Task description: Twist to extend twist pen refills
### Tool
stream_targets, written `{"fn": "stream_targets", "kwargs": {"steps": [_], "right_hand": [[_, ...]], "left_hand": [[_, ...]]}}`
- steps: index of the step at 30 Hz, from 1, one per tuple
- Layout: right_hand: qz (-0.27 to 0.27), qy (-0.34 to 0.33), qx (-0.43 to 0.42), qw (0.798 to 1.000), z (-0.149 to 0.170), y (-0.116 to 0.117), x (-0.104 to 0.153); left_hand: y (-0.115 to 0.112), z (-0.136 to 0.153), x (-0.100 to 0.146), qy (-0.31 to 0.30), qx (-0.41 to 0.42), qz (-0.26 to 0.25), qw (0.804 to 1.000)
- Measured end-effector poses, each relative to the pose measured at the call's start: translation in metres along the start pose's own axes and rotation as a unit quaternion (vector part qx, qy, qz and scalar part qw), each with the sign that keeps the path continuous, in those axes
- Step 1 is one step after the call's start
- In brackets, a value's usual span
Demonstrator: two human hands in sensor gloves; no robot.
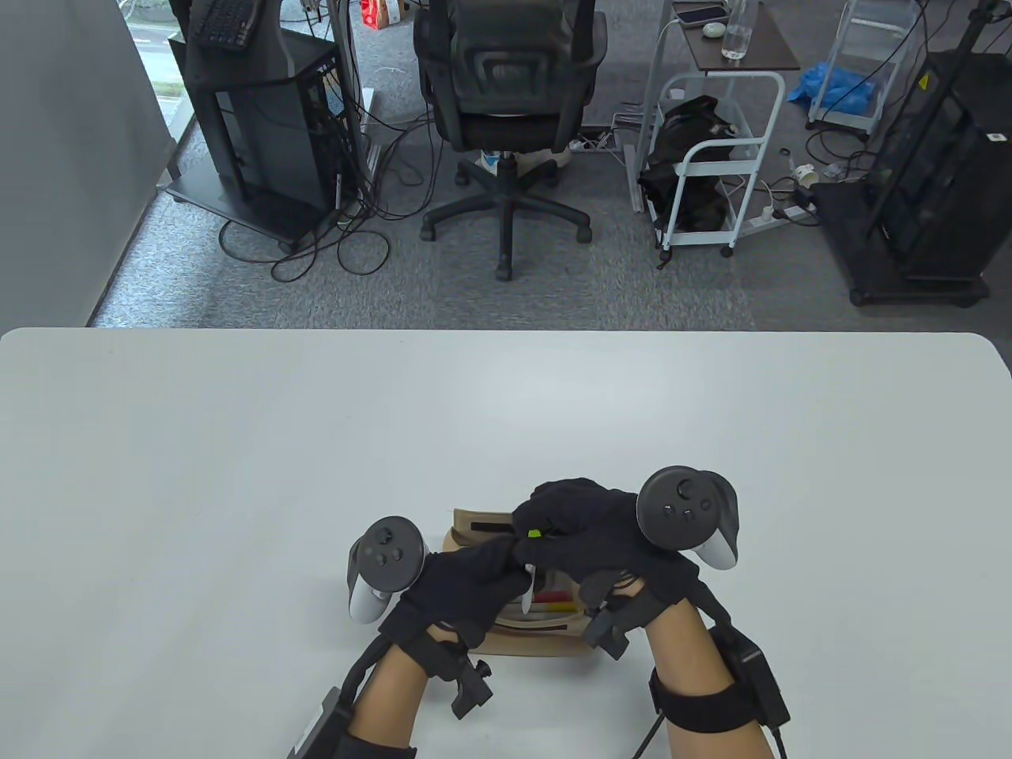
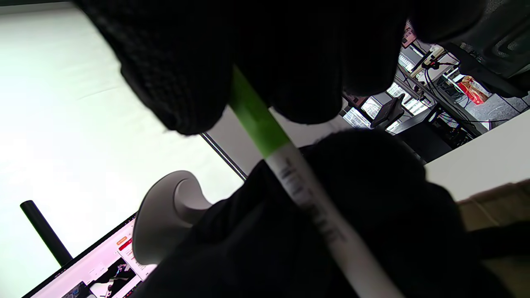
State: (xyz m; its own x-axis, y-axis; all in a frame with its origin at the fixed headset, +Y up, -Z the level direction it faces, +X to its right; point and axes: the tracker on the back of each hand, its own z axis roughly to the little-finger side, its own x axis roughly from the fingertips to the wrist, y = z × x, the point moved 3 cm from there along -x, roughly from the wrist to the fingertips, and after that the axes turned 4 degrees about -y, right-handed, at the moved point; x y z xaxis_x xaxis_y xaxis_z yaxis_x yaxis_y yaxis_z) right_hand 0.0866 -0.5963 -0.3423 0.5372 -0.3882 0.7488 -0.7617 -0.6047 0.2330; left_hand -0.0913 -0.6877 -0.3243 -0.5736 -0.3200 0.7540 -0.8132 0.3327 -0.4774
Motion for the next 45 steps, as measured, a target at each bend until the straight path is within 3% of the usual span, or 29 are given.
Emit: {"fn": "stream_targets", "kwargs": {"steps": [14,17,22,26,30,33,38,45], "right_hand": [[0.025,-0.008,0.028,0.999,-0.004,-0.002,0.001],[0.049,-0.015,0.041,0.998,-0.009,-0.010,0.003],[0.117,0.009,0.108,0.987,-0.017,-0.043,0.015],[0.157,0.093,0.220,0.958,-0.008,-0.064,0.026],[0.128,0.237,0.348,0.898,0.019,-0.074,0.035],[0.102,0.309,0.356,0.876,0.048,-0.074,0.039],[0.051,0.395,0.375,0.837,0.095,-0.064,0.045],[-0.014,0.439,0.399,0.805,0.142,-0.037,0.047]], "left_hand": [[0.001,0.000,0.001,0.001,0.002,-0.013,1.000],[0.007,-0.007,0.002,-0.008,-0.008,-0.032,0.999],[0.031,-0.023,0.012,-0.015,-0.098,-0.071,0.993],[0.051,-0.024,0.030,0.009,-0.162,-0.081,0.983],[0.072,-0.019,0.053,0.045,-0.214,-0.093,0.971],[0.081,-0.012,0.066,0.063,-0.245,-0.102,0.962],[0.084,0.011,0.079,0.066,-0.231,-0.125,0.963],[0.081,0.017,0.082,0.079,-0.278,-0.108,0.951]]}}
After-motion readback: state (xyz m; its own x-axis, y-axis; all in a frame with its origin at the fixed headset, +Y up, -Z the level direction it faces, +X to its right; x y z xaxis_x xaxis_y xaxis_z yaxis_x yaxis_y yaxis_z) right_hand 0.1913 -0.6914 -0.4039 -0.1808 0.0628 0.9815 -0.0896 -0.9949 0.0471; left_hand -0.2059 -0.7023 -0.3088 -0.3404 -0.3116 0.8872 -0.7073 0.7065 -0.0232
